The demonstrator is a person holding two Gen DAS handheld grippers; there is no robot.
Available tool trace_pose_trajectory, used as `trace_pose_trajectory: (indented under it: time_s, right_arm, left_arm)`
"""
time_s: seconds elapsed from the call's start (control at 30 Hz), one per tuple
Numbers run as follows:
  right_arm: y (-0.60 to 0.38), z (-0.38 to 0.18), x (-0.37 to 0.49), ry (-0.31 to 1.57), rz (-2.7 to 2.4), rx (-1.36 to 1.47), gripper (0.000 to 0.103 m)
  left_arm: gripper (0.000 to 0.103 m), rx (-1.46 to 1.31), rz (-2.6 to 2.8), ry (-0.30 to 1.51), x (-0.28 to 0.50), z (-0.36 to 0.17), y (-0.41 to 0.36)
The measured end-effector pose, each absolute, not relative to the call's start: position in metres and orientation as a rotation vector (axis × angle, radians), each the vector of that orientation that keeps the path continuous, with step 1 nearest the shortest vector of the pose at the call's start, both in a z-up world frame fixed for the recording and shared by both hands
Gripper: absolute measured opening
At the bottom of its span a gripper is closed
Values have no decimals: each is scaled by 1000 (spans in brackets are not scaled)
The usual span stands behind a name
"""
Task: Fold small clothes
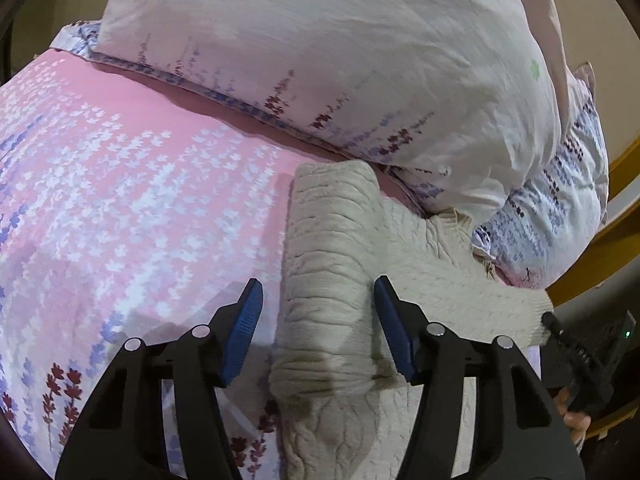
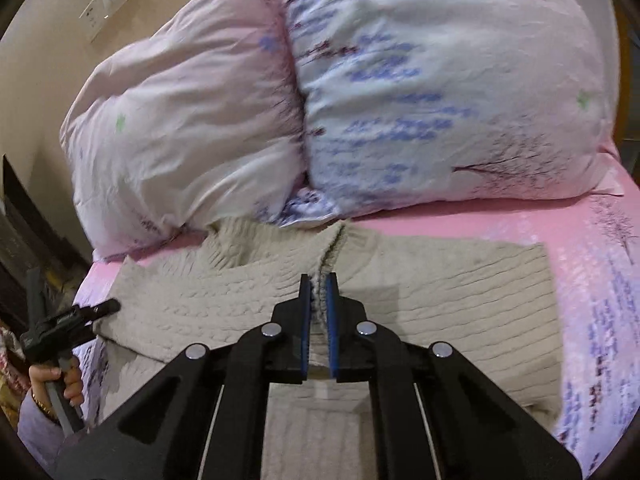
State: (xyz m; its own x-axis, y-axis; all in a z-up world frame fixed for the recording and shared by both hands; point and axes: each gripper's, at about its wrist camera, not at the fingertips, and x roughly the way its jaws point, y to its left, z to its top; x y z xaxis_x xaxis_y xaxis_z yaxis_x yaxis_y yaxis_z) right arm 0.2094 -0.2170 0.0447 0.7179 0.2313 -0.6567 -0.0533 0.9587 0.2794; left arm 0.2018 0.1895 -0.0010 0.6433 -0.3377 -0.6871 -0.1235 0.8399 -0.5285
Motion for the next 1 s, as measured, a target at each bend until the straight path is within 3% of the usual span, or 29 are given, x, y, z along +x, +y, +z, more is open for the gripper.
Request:
trace_pose_trajectory:
  time_s: [0.3, 0.37, 0.6, 0.73, 0.8, 0.87, 0.93, 1.0]
  right_arm:
    - [-234, 24, 214, 827, 78, 258, 7]
    - [-232, 16, 213, 856, 66, 257, 7]
    - [-242, -2, 215, 900, 40, 311, 7]
    - [-235, -10, 218, 916, 17, 258, 9]
    - [-236, -5, 214, 909, 18, 260, 17]
    - [-240, 6, 203, 854, 20, 270, 19]
    - [-237, 21, 190, 785, 52, 240, 26]
    - [-229, 26, 188, 792, 71, 187, 40]
  left_arm:
    - [40, -536, -105, 876, 206, -3, 177]
    - [30, -552, -96, 871, 205, -5, 179]
    - [22, -526, -73, 862, 204, -8, 181]
    - [23, -455, -58, 855, 205, -8, 174]
    - [24, -454, -67, 857, 204, -7, 174]
    - [30, -484, -82, 855, 199, -5, 180]
    - [35, -491, -84, 851, 195, -3, 184]
    - [37, -470, -72, 865, 195, -4, 184]
